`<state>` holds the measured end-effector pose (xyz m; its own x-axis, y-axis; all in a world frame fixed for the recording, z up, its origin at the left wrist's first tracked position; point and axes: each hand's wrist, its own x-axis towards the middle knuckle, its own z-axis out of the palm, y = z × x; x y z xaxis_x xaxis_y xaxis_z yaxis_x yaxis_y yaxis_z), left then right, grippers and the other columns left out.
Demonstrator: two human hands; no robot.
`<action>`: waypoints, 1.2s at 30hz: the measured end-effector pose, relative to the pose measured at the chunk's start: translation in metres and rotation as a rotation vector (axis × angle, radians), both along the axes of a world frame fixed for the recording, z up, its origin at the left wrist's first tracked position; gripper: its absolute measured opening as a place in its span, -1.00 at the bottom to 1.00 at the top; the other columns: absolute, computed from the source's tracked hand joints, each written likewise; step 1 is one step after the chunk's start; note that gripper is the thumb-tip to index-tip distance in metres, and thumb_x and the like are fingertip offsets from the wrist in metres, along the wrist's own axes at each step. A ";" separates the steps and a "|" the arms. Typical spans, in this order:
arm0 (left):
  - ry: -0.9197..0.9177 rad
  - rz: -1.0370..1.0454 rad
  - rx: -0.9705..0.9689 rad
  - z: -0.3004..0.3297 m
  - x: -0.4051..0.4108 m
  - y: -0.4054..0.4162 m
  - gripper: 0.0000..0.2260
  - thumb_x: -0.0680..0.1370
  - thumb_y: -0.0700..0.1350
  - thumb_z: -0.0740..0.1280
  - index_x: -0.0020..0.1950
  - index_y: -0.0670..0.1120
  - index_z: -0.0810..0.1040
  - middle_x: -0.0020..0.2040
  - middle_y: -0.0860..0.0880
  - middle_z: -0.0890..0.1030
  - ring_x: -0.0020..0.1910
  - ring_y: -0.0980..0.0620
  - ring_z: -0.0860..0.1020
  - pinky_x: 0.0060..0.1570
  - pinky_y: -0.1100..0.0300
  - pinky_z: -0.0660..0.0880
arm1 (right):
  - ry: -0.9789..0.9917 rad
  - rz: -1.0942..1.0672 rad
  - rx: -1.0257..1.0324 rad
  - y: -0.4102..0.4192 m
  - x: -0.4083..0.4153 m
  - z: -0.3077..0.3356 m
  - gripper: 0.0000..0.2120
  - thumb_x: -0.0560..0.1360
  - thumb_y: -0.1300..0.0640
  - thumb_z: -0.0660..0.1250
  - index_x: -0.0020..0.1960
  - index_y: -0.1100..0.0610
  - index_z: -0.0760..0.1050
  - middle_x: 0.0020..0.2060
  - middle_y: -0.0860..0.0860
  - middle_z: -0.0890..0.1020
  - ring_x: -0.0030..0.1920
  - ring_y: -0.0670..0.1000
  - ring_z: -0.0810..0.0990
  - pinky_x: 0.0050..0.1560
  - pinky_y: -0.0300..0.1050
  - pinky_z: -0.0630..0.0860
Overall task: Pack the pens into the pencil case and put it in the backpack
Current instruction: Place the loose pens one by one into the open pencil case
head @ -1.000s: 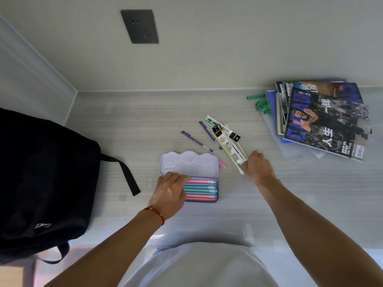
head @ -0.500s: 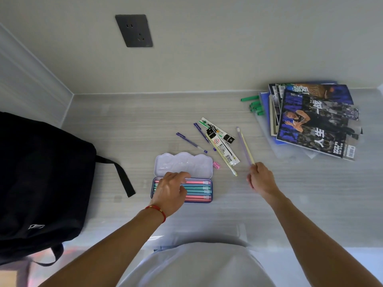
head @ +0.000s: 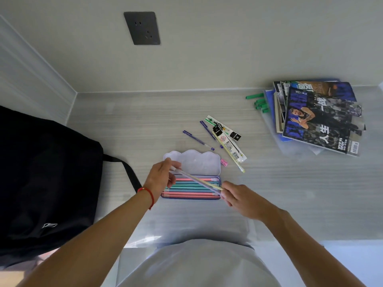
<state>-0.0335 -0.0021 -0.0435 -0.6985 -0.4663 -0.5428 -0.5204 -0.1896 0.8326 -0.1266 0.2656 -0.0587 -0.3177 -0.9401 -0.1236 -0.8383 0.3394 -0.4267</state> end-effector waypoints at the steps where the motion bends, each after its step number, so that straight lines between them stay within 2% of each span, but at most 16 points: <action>1: -0.018 -0.005 -0.002 -0.003 0.004 -0.001 -0.62 0.66 -0.02 0.08 0.04 -0.16 0.64 -0.26 -0.21 0.57 -0.46 -0.02 0.45 -0.46 0.18 0.37 | -0.079 -0.069 -0.023 -0.006 0.000 0.002 -0.86 0.62 0.15 0.23 -0.06 0.17 0.51 -0.19 0.08 0.56 -0.36 -0.02 0.50 -0.36 -0.11 0.46; 4: -0.040 -0.007 0.077 -0.010 0.014 -0.002 -0.68 0.67 -0.12 0.08 0.05 -0.21 0.60 -0.27 -0.19 0.62 -0.49 0.01 0.43 -0.50 0.24 0.32 | -0.465 -0.312 -0.038 -0.022 0.003 0.000 -0.85 0.66 0.16 0.15 -0.03 0.17 0.44 -0.27 0.04 0.58 -0.35 -0.06 0.53 -0.28 -0.18 0.47; 6: -0.035 -0.063 0.132 -0.016 0.021 0.005 -0.70 0.68 -0.15 0.09 0.06 -0.18 0.62 -0.23 -0.14 0.67 -0.47 0.04 0.45 -0.50 0.24 0.35 | -0.609 -0.473 -0.049 -0.035 0.007 -0.001 -0.86 0.67 0.15 0.14 0.00 0.08 0.46 -0.23 0.00 0.62 -0.31 -0.03 0.54 -0.25 -0.15 0.48; 10: -0.016 -0.007 0.164 -0.023 0.032 0.009 -0.76 0.68 -0.16 0.14 0.12 -0.16 0.60 -0.26 -0.14 0.64 -0.41 0.06 0.46 -0.36 0.18 0.42 | -0.584 -0.501 0.036 -0.054 0.010 0.002 -0.78 0.66 0.06 0.13 0.03 -0.03 0.56 -0.19 -0.37 0.63 -0.29 -0.17 0.53 -0.29 -0.36 0.41; 12: 0.014 0.006 0.168 -0.024 0.037 -0.001 -0.81 0.66 -0.21 0.18 0.16 -0.13 0.56 -0.26 -0.16 0.62 -0.38 0.01 0.47 -0.35 0.15 0.45 | -0.601 -0.502 0.043 -0.055 0.010 0.001 -0.78 0.65 0.09 0.14 -0.03 0.00 0.56 -0.24 -0.44 0.62 -0.35 -0.16 0.49 -0.34 -0.36 0.38; 14: 0.061 0.016 0.198 -0.024 0.042 -0.011 -0.81 0.64 -0.26 0.20 0.20 -0.13 0.54 -0.24 -0.20 0.60 -0.32 -0.04 0.50 -0.30 0.12 0.51 | -0.611 -0.491 0.061 -0.052 0.009 -0.001 -0.76 0.64 0.11 0.14 -0.12 0.08 0.53 -0.32 -0.36 0.61 -0.40 -0.18 0.46 -0.38 -0.33 0.33; 16: 0.083 0.062 0.247 -0.026 0.046 -0.017 -0.76 0.63 -0.32 0.21 0.23 -0.13 0.54 -0.17 -0.22 0.63 -0.25 -0.07 0.55 -0.22 0.12 0.60 | -0.611 -0.476 0.068 -0.048 0.010 -0.003 -0.72 0.64 0.12 0.15 -0.20 0.19 0.47 -0.35 -0.11 0.61 -0.40 -0.20 0.47 -0.37 -0.33 0.30; 18: 0.088 0.100 0.277 -0.027 0.046 -0.021 -0.73 0.61 -0.35 0.22 0.23 -0.13 0.56 -0.12 -0.24 0.64 -0.18 -0.09 0.62 -0.10 0.11 0.65 | -0.588 -0.466 0.083 -0.045 0.008 -0.005 -0.70 0.64 0.11 0.15 -0.20 0.24 0.43 -0.34 0.10 0.55 -0.43 -0.13 0.39 -0.36 -0.29 0.27; 20: 0.098 0.082 0.291 -0.027 0.045 -0.024 -0.77 0.60 -0.33 0.26 0.21 -0.18 0.59 -0.09 -0.23 0.65 -0.14 -0.09 0.66 -0.06 0.11 0.65 | -0.567 -0.455 0.093 -0.043 0.004 -0.006 -0.71 0.64 0.11 0.15 -0.20 0.21 0.43 -0.36 0.13 0.51 -0.43 -0.08 0.32 -0.33 -0.16 0.27; 22: 0.093 0.027 0.215 -0.028 0.044 -0.028 -0.80 0.59 -0.28 0.30 0.18 -0.23 0.62 -0.11 -0.21 0.67 -0.16 -0.07 0.68 -0.03 0.09 0.66 | -0.561 -0.461 0.101 -0.045 -0.001 -0.007 -0.74 0.63 0.08 0.16 -0.17 0.16 0.49 -0.35 0.08 0.55 -0.39 -0.01 0.41 -0.32 -0.16 0.32; 23: 0.077 0.004 0.152 -0.028 0.044 -0.029 -0.81 0.59 -0.28 0.31 0.17 -0.24 0.62 -0.16 -0.19 0.68 -0.18 -0.05 0.68 -0.02 0.07 0.66 | -0.571 -0.477 0.091 -0.046 -0.004 -0.007 -0.75 0.63 0.06 0.18 -0.12 0.11 0.55 -0.32 0.02 0.59 -0.34 -0.01 0.51 -0.32 -0.24 0.36; 25: 0.024 -0.035 0.003 -0.030 0.042 -0.032 -0.82 0.57 -0.27 0.34 0.14 -0.21 0.65 -0.20 -0.15 0.70 -0.22 -0.05 0.69 -0.03 0.06 0.66 | -0.585 -0.531 0.050 -0.049 -0.009 -0.009 -0.82 0.63 0.03 0.25 0.02 0.01 0.63 -0.22 -0.15 0.64 -0.18 -0.10 0.63 -0.30 -0.44 0.43; 26: -0.005 -0.057 -0.081 -0.031 0.041 -0.033 -0.84 0.57 -0.24 0.35 0.12 -0.17 0.66 -0.19 -0.15 0.71 -0.22 -0.04 0.70 -0.04 0.08 0.67 | -0.567 -0.570 0.022 -0.049 -0.011 -0.010 -0.84 0.62 0.03 0.28 0.06 -0.01 0.63 -0.18 -0.20 0.64 -0.13 -0.14 0.64 -0.28 -0.45 0.47; 31: -0.079 -0.118 -0.371 -0.036 0.037 -0.030 -0.89 0.55 -0.15 0.39 0.03 -0.04 0.69 -0.13 -0.04 0.69 -0.26 0.06 0.70 -0.12 0.25 0.65 | -0.535 -0.862 -0.136 -0.046 -0.008 -0.023 -0.88 0.59 0.18 0.34 0.01 0.07 0.66 -0.21 -0.06 0.70 -0.19 -0.06 0.68 -0.14 -0.20 0.63; 34: -0.092 -0.178 -0.531 -0.038 0.034 -0.026 -0.89 0.55 -0.13 0.38 0.03 -0.10 0.66 -0.07 -0.06 0.61 -0.22 -0.01 0.69 -0.12 0.20 0.65 | -0.460 -0.900 -0.154 -0.048 0.002 -0.028 -0.89 0.58 0.14 0.37 0.03 0.08 0.67 -0.18 -0.05 0.70 -0.16 -0.05 0.69 -0.13 -0.19 0.64; 36: -0.111 -0.225 -0.636 -0.038 0.032 -0.025 -0.89 0.55 -0.12 0.38 0.02 -0.11 0.66 -0.08 -0.04 0.59 -0.20 0.01 0.65 -0.15 0.33 0.58 | -0.406 -0.925 -0.201 -0.050 0.006 -0.030 -0.91 0.56 0.16 0.39 0.02 0.08 0.67 -0.19 -0.06 0.67 -0.19 -0.06 0.68 -0.14 -0.20 0.65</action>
<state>-0.0020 -0.0269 -0.0819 -0.7718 -0.5683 -0.2852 -0.5785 0.4415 0.6859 -0.1209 0.2160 -0.0891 -0.8971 -0.3638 -0.2508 -0.0648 0.6697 -0.7398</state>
